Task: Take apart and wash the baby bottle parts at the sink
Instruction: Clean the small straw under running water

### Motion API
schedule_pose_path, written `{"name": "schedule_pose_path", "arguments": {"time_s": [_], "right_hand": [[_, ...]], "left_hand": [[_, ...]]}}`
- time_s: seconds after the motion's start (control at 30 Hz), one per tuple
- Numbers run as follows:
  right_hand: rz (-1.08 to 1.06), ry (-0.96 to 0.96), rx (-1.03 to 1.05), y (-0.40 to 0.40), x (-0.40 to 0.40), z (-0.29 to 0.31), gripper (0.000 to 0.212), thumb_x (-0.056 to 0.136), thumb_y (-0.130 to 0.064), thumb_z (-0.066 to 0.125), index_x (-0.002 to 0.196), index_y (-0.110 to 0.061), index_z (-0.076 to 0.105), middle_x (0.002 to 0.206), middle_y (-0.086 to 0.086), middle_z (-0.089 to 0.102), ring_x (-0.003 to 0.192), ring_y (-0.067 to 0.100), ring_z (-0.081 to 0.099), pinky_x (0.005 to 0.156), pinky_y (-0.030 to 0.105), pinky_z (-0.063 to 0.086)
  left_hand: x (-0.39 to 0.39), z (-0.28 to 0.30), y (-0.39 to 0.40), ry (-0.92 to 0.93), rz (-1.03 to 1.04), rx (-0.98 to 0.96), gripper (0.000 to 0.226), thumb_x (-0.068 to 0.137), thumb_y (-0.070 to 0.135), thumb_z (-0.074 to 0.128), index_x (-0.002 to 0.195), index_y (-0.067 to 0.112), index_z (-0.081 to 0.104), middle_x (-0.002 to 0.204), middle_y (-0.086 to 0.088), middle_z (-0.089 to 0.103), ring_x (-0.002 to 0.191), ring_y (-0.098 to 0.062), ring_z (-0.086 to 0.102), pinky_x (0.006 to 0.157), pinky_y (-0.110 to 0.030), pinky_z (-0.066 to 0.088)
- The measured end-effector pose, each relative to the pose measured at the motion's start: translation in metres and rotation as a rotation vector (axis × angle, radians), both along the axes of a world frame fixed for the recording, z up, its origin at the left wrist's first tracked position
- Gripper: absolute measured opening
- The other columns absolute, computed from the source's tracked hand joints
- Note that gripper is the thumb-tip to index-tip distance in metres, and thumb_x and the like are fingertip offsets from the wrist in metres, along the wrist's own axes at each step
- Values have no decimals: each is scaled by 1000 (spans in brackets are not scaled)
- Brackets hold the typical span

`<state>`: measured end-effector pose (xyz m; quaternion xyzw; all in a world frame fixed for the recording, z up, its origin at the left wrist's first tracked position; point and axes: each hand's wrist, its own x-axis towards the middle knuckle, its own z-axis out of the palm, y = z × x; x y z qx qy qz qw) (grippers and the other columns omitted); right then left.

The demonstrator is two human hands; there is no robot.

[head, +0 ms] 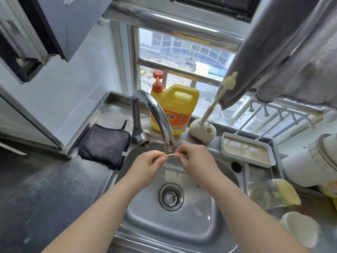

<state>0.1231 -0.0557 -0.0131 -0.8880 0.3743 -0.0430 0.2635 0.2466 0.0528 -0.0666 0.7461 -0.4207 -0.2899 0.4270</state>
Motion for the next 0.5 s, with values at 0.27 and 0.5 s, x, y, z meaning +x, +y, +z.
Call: {"name": "schedule_pose_path", "arguments": {"time_s": [0.27, 0.5], "right_hand": [[50, -107, 80, 0, -1, -10, 12, 91, -11, 58, 89, -12, 70, 63, -15, 50, 56, -4, 44, 57, 7, 33], [98, 3, 39, 6, 1, -16, 11, 89, -21, 58, 90, -22, 70, 81, -3, 69, 78, 17, 59, 71, 29, 47]], "left_hand": [[1, -6, 4, 120, 35, -5, 16, 94, 22, 58, 80, 27, 64, 63, 8, 53, 59, -5, 46, 60, -22, 37], [-5, -2, 9, 63, -74, 30, 18, 98, 20, 50, 95, 16, 67, 63, 9, 52, 59, -2, 46, 58, -18, 36]]}}
